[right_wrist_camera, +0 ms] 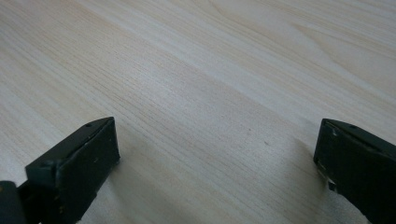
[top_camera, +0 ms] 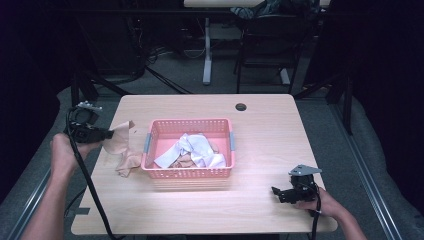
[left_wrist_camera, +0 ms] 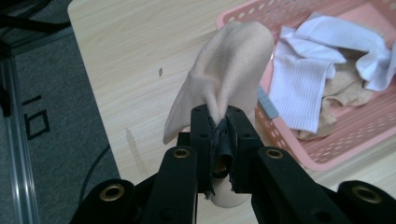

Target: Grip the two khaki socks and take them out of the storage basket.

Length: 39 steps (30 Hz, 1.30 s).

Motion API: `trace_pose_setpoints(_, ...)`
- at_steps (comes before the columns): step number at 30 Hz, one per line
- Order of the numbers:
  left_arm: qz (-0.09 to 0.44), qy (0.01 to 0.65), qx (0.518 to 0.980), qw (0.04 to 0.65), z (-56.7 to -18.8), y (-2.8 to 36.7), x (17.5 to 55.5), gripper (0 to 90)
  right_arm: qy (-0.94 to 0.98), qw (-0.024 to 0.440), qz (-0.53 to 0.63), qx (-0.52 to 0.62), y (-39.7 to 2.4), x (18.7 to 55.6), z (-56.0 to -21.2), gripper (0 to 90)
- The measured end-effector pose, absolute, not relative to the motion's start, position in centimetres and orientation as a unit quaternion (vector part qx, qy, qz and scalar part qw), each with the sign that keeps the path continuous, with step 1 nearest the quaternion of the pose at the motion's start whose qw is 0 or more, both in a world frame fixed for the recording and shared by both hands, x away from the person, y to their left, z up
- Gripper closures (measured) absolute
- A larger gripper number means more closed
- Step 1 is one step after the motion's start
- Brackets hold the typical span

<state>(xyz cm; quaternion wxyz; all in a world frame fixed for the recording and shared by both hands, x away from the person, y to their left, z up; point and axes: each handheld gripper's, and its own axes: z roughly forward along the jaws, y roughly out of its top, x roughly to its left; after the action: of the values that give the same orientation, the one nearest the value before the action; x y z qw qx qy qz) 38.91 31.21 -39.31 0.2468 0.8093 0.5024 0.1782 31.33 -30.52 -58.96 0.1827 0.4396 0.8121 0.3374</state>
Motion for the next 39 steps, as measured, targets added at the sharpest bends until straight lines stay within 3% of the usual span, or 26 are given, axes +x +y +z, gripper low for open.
trace_pose_setpoints(18,0.144,0.537,0.801,0.225,-43.4,33.3,39.6,82.8,0.813,0.182,0.338,0.439,-30.5,31.3,-59.0,0.0)
trace_pose_setpoints(39,0.125,0.534,0.816,0.182,-46.6,32.5,40.6,83.1,0.812,0.182,0.339,0.439,-30.5,31.3,-59.0,0.0)
